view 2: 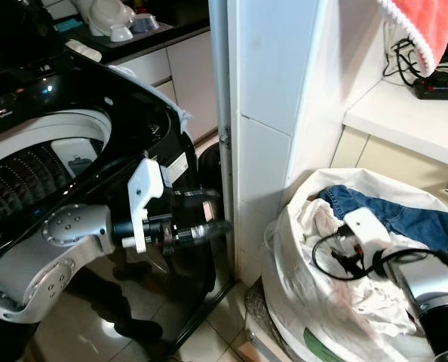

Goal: Clothes washing

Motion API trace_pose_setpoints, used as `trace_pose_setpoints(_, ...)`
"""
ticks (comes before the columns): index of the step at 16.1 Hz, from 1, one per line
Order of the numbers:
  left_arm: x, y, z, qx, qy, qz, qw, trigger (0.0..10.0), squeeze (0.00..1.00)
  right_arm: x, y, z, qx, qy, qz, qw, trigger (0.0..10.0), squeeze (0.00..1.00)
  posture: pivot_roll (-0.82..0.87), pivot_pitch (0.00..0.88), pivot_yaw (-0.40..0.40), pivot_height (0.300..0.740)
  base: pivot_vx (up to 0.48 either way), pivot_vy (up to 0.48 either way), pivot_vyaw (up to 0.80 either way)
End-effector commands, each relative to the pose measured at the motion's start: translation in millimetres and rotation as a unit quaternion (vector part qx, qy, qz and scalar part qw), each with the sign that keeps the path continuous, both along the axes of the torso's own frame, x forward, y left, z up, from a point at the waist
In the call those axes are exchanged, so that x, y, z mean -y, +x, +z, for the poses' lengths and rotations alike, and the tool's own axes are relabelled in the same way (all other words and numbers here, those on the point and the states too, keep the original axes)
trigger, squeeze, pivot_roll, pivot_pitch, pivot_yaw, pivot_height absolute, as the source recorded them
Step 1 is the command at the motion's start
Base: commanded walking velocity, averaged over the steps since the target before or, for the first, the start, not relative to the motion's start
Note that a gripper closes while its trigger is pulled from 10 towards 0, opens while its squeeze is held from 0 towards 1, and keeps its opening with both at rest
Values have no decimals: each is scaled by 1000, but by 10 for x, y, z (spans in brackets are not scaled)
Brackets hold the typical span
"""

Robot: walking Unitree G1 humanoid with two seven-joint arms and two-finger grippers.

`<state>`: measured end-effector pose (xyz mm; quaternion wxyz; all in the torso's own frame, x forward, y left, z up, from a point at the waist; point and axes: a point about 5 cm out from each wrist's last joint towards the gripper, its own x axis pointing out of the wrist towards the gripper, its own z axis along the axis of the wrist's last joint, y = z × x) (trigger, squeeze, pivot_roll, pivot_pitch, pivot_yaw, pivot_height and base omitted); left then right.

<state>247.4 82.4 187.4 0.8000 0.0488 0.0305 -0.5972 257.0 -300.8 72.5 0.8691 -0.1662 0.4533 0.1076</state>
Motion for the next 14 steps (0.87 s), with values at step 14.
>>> trace_pose_setpoints(14, 46, -106, -32, -12, 7, -23, 1000, 10000, 0, 32, -108, -187, -23, 22, 5, 999, 0, 0, -94, 0, 112, 740, 0, 0, 0)
